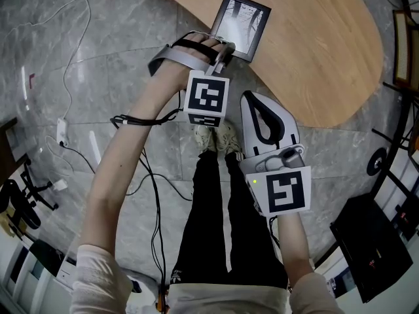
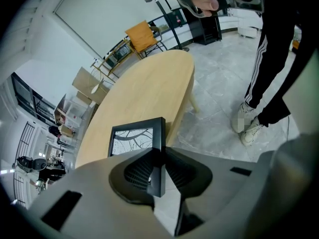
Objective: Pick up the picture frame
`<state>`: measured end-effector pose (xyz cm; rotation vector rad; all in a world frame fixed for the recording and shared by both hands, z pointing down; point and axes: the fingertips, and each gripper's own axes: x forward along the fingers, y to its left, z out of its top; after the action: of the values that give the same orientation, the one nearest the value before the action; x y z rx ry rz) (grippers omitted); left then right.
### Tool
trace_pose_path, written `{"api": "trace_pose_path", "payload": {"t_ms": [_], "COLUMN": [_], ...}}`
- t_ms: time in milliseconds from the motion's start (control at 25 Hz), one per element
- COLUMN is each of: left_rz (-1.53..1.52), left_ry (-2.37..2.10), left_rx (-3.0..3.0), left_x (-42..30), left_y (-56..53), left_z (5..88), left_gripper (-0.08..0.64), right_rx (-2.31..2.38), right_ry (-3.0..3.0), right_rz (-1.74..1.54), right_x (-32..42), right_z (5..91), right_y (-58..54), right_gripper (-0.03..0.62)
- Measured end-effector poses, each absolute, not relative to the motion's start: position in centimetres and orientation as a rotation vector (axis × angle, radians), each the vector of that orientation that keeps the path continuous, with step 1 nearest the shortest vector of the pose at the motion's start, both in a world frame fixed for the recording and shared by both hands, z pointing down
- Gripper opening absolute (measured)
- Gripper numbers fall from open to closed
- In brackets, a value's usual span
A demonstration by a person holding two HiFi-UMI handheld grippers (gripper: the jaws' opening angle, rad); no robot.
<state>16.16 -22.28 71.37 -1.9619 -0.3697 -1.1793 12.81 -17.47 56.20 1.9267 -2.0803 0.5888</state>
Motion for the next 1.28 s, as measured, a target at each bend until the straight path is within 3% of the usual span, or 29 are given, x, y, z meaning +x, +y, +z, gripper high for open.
{"api": "trace_pose_path", "payload": {"t_ms": [360, 680, 1000, 1280], "left_rz": [-1.156, -1.041, -0.619, -0.208], "left_ry": [-0.173, 0.235, 0.815, 1.299], "left_rx": [-2.088, -2.320, -2.490, -2.629], "left_x": [17.1, 15.2, 5.7, -4.1], "left_y": [-25.7, -28.9, -31.0, -24.9], "left_z": [63.1, 43.6, 15.7, 3.8], "left_gripper": [0.084, 0.084, 0.084, 0.084], "right_rx": [1.942, 2.008, 2.061, 1.992], "right_ry": [-2.087, -2.159, -2.325, -2.497], "right_rz": [0.462, 0.187, -0.124, -0.231], "right_x": [14.6, 15.4, 10.6, 5.0], "right_z": [50.3, 32.8, 11.7, 1.9], "right_y": [-20.3, -24.3, -24.4, -20.1], "right_gripper": [0.005, 0.005, 0.005, 0.005]}}
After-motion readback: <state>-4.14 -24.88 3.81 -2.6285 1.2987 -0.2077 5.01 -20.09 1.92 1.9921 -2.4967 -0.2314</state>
